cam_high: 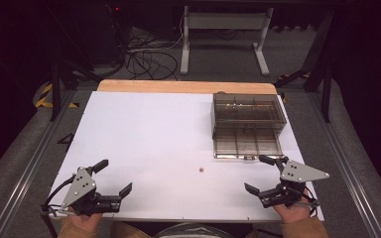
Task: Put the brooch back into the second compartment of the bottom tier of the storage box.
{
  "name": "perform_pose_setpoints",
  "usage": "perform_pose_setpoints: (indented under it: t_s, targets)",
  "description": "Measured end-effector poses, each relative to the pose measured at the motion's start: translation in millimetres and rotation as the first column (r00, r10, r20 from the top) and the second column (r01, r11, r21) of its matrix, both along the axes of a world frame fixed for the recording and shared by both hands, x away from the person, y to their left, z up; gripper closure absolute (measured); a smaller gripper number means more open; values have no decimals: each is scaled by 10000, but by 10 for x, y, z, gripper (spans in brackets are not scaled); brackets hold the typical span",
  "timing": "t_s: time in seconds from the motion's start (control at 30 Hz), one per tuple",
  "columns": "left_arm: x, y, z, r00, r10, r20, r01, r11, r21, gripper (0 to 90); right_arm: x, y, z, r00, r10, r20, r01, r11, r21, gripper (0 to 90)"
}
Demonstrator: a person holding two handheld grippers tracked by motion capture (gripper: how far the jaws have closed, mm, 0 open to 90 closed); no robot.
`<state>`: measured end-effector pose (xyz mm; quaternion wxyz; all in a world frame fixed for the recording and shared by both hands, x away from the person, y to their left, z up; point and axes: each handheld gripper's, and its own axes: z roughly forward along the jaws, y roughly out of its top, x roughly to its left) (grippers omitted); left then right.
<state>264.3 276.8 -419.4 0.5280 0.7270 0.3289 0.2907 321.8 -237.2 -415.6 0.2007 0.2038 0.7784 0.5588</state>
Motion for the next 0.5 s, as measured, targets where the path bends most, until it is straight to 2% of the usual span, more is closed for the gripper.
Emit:
perform_pose_setpoints:
  t_s: [0.5]
  targets:
    - [-10, 5, 2, 10000, 42, 54, -42, 10000, 10, 10, -8, 33, 18, 9999, 101, -60, -101, 9999, -120, 26]
